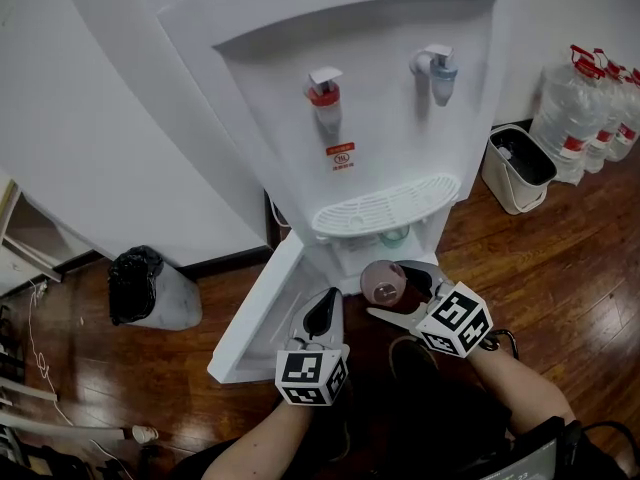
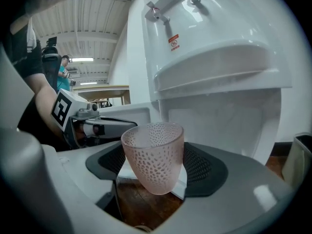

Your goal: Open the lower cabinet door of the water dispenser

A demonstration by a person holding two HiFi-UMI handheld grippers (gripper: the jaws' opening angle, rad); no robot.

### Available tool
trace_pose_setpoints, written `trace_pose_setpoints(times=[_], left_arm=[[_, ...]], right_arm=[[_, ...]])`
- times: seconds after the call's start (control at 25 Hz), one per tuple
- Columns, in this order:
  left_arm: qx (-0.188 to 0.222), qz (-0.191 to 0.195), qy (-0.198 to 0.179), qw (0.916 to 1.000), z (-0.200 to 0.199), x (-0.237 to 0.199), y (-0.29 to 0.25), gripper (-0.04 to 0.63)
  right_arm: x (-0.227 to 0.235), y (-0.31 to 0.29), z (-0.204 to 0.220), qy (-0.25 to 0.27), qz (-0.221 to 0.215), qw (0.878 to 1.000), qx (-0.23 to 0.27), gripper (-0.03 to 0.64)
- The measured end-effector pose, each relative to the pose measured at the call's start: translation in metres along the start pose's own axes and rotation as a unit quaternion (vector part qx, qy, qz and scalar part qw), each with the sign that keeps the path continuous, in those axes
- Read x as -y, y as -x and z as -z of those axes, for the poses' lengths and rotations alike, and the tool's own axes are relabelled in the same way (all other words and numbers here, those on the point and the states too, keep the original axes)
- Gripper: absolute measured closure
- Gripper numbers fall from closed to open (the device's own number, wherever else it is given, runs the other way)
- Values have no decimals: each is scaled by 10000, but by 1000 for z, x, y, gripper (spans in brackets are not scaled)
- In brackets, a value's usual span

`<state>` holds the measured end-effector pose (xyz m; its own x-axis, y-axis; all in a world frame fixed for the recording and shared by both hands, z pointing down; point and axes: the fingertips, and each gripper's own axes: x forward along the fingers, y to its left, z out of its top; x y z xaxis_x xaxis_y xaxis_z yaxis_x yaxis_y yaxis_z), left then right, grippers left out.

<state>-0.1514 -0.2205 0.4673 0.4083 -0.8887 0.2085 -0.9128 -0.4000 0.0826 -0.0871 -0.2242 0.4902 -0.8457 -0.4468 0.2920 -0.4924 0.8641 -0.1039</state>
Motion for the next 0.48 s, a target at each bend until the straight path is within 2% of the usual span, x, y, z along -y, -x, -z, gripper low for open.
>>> trace_pose_setpoints(times=[0.16, 0.28, 0.48], left_arm=[[-104, -147, -20, 9998, 18, -4, -7, 602], [-238, -248, -76, 9994, 31, -8, -14, 569], [-403, -308, -100, 9987, 48, -15, -25, 577]], right_arm=[[10, -12, 17, -134, 161, 9998, 17, 247], [20, -21, 34, -351, 318, 9989, -8, 247], [33, -35, 57, -433, 499, 9978, -113, 247]])
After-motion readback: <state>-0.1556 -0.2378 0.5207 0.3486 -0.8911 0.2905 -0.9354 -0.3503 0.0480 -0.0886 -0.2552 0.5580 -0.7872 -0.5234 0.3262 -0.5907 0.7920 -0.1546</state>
